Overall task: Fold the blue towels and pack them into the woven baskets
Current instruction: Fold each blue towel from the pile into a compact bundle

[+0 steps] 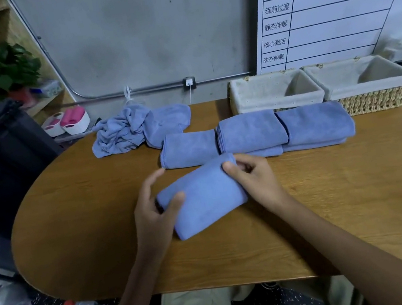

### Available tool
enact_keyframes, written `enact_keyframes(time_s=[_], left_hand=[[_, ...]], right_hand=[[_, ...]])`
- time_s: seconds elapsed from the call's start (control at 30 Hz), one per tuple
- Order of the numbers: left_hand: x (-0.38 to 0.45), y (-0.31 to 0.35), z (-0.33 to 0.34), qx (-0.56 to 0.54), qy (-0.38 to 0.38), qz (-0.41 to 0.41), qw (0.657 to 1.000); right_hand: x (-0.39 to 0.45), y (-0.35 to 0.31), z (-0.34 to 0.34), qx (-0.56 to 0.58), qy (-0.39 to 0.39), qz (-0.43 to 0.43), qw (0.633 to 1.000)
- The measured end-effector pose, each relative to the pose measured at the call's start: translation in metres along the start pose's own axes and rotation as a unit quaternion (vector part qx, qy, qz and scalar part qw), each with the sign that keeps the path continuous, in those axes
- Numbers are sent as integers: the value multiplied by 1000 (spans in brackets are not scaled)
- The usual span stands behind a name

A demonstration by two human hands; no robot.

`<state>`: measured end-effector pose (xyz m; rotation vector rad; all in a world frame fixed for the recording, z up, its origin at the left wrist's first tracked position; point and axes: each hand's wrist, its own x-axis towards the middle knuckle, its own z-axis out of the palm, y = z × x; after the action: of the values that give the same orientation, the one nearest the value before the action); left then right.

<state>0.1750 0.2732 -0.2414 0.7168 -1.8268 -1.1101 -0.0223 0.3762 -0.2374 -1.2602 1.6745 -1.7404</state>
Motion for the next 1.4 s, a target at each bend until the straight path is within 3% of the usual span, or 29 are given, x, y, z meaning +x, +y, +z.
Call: enact_keyframes(time_s=[0.17,0.3,0.43,0.57,0.6,0.67,0.73,0.8,0.9,1.07,1.27,1.4], left_hand=[[39,-36,5,50,4,-129,990],[55,-58,2,113,-30,-162,980],[64,-57,1,168,-39,-153,973],[45,-29,5,268,83,-25,959],[37,-21,11,267,73,10,961],[19,-17,28,293,-45,39,954],[4,-28,37,383,-154,38,910],[-4,-42,35,428,-175,20,886],[-11,-44,26,426,-139,-38,893],[-9,-39,26,397,-42,-83,913],[15,-22,28,190,-25,-143,971],[19,-20,28,93,-5,-107,990]], right_hand=[[44,31,14,-155,-3,69,986],[47,44,23,-259,28,77,962],[36,42,27,-312,44,66,947],[18,47,27,-279,74,36,957],[12,48,28,-269,83,28,959],[2,49,30,-257,103,10,961],[-7,48,31,-280,102,-11,954],[-14,48,29,-318,92,-26,943],[-23,47,24,-359,89,-13,929],[-28,40,19,-299,80,49,950],[-11,19,17,-246,67,157,954],[-7,11,14,-100,60,187,975]])
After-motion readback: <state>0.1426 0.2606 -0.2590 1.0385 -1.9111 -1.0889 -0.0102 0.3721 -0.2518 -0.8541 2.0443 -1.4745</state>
